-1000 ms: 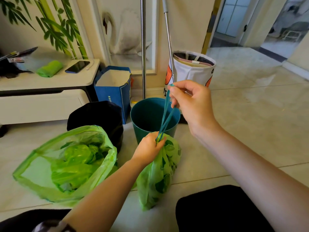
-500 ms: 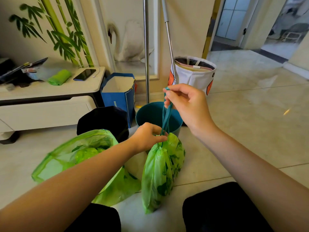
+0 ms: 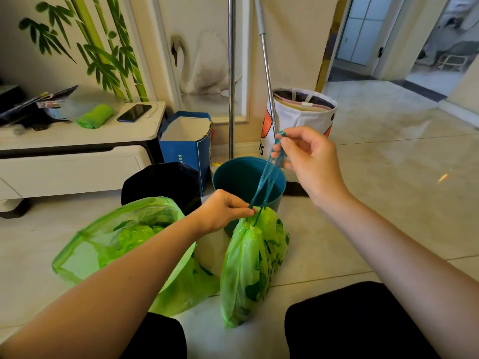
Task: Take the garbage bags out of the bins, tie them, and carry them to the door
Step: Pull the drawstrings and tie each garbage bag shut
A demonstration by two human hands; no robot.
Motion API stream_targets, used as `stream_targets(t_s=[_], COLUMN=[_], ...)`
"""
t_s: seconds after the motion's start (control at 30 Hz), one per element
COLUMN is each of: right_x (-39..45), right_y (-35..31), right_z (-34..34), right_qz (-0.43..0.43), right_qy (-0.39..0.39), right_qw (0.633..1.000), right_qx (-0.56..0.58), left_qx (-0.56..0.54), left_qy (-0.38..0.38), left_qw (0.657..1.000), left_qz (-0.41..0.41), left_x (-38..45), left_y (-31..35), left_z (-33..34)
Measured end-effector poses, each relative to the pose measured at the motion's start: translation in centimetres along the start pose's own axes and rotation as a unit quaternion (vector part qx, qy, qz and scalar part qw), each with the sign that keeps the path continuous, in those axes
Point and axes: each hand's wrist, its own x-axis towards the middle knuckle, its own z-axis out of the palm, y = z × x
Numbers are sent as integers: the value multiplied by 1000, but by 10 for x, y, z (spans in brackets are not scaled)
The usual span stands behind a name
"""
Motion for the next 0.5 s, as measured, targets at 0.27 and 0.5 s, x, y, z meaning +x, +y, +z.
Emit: stream_targets(t_s=[0.27,0.5], right_x=[2,1], right_y=[4,-1], right_z=[-1,-4], right_qz=[-25,-27], right_qy=[9,17], right_qw=[997,997], right_qx=[-76,-75], left_qx=[-122,-137], left_qy=[7,48], left_qw=[991,985], left_qz=[-54,-92], left_x=[0,5], left_y=[-12,-16], left_z=[-11,-16])
